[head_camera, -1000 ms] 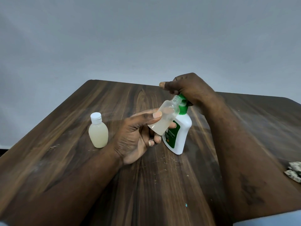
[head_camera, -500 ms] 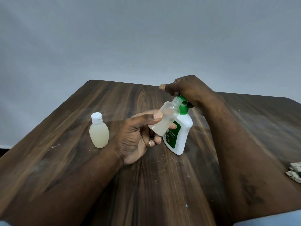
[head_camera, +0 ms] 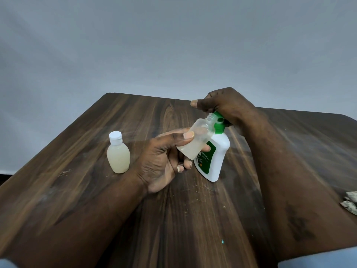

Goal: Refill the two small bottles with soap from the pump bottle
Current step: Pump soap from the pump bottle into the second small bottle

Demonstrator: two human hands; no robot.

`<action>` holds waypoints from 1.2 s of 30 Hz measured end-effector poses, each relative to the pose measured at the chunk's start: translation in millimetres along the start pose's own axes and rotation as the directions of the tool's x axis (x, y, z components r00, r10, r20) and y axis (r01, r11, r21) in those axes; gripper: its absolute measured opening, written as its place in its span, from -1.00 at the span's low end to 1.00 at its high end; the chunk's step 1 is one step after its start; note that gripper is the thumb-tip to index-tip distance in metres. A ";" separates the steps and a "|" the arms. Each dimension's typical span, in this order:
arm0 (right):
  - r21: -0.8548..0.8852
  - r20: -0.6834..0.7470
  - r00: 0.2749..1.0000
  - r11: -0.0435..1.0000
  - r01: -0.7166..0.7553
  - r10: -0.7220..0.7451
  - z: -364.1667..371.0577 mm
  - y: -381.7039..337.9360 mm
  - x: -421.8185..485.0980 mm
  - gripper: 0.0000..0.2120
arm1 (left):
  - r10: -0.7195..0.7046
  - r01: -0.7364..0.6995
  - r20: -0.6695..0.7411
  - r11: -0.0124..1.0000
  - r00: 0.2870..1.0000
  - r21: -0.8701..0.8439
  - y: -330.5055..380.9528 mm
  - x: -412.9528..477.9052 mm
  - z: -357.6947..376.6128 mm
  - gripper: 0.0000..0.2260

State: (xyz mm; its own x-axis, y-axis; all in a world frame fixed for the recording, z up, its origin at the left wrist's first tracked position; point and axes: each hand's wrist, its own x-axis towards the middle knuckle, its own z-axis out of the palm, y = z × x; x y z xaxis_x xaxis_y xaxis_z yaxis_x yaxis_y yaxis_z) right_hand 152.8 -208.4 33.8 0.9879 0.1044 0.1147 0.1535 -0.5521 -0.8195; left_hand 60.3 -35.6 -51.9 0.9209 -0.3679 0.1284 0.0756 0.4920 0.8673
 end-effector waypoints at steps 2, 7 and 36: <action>0.002 -0.009 1.000 1.000 0.003 -0.003 -0.8 -0.5 0.6 -0.56 | 0.005 -0.005 0.009 1.000 1.000 0.004 1.2 -0.9 1.7 -0.75; 0.019 -0.041 0.999 0.999 0.037 -0.036 -1.9 -2.1 2.3 -0.54 | 0.015 -0.016 0.018 1.000 1.000 0.009 3.3 -1.3 4.1 -0.75; -0.010 -0.011 1.000 1.000 0.002 -0.002 -0.2 -1.7 -1.6 -0.61 | -0.005 0.006 -0.004 1.000 1.000 0.023 0.0 -0.5 2.1 -0.74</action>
State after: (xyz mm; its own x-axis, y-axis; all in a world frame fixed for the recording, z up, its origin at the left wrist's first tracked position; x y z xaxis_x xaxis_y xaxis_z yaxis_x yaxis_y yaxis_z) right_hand 150.9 -207.7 35.1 0.9878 0.0964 0.1221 0.1553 -0.5599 -0.8139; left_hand 59.1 -37.1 -51.0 0.9221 -0.3672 0.1217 0.0719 0.4717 0.8788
